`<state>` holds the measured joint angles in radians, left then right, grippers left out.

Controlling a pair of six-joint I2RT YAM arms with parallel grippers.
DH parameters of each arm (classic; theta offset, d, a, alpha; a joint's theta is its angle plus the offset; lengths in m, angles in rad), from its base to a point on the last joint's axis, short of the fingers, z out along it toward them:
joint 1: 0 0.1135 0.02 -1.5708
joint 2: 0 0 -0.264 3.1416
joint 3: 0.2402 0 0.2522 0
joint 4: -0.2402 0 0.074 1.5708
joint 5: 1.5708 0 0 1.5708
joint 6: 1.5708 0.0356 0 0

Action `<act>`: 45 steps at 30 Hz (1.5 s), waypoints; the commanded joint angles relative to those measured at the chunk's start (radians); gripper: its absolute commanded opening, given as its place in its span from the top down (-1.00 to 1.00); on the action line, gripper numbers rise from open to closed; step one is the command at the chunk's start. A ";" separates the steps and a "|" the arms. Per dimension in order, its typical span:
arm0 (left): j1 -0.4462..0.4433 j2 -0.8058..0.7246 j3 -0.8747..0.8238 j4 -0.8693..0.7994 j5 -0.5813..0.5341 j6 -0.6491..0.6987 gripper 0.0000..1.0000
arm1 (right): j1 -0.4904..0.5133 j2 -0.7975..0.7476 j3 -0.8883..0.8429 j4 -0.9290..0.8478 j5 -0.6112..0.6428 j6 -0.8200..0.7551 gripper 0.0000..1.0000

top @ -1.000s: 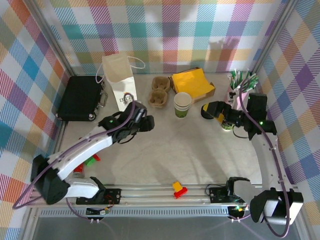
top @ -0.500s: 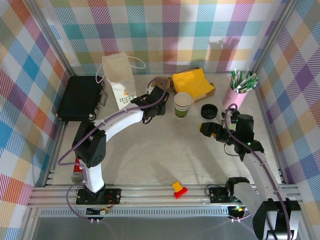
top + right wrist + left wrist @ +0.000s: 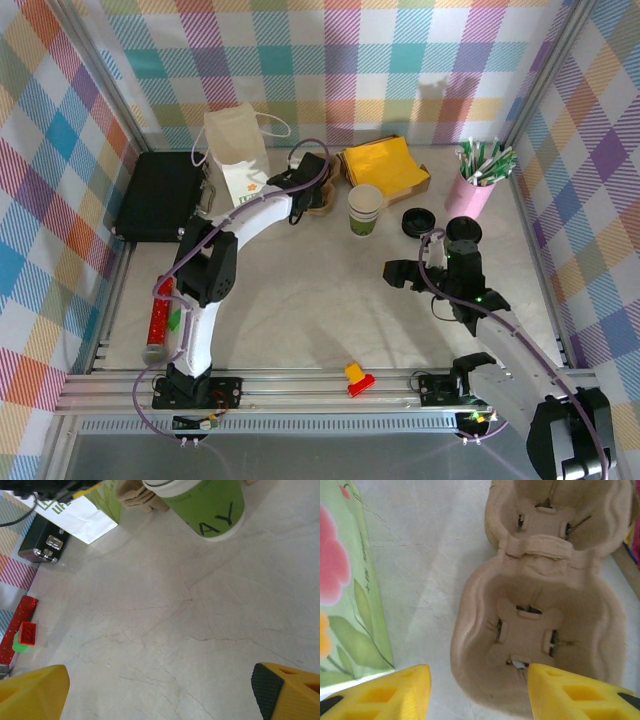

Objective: Pack the takeout coffee

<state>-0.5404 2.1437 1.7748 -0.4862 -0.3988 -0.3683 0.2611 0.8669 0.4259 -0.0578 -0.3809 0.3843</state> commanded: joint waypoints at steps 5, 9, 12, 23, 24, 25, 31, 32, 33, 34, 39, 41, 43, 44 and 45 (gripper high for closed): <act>0.037 0.103 0.126 -0.023 -0.008 0.091 -0.04 | 0.022 0.006 -0.010 0.061 0.042 -0.038 -0.90; 0.052 0.137 0.165 -0.035 -0.004 0.119 0.03 | 0.029 0.059 0.006 0.067 0.024 -0.045 -0.88; 0.059 0.158 0.193 -0.050 0.004 0.130 0.12 | 0.035 0.078 0.013 0.067 0.026 -0.050 -0.88; 0.063 0.196 0.225 -0.055 0.041 0.166 0.38 | 0.043 0.101 0.019 0.072 0.033 -0.058 -0.88; 0.064 0.197 0.228 -0.057 0.041 0.169 0.38 | 0.043 0.108 0.020 0.069 0.033 -0.058 -0.88; 0.063 0.198 0.230 -0.058 0.043 0.170 0.40 | 0.044 0.114 0.023 0.069 0.033 -0.060 -0.88; 0.063 0.200 0.246 -0.064 0.060 0.183 0.32 | 0.050 0.141 0.036 0.062 0.034 -0.064 -0.88; 0.063 0.199 0.249 -0.067 0.064 0.183 0.28 | 0.052 0.144 0.036 0.060 0.036 -0.065 -0.88; 0.064 0.200 0.250 -0.069 0.071 0.185 0.28 | 0.050 0.145 0.037 0.061 0.036 -0.067 -0.88; 0.063 0.200 0.253 -0.071 0.074 0.186 0.28 | 0.052 0.148 0.038 0.061 0.036 -0.066 -0.88; 0.063 0.204 0.255 -0.076 0.077 0.190 0.34 | 0.055 0.159 0.043 0.059 0.039 -0.069 -0.88; 0.063 0.206 0.256 -0.076 0.077 0.190 0.35 | 0.056 0.165 0.045 0.058 0.039 -0.069 -0.88; 0.063 0.209 0.257 -0.075 0.077 0.192 0.34 | 0.057 0.171 0.048 0.054 0.039 -0.070 -0.88; 0.063 0.212 0.257 -0.075 0.078 0.192 0.32 | 0.058 0.173 0.050 0.053 0.039 -0.072 -0.88; 0.063 0.214 0.260 -0.077 0.077 0.192 0.30 | 0.059 0.177 0.050 0.053 0.040 -0.072 -0.88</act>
<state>-0.4816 2.3390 2.0052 -0.5339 -0.3298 -0.1894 0.3096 1.0359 0.4351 -0.0166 -0.3470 0.3313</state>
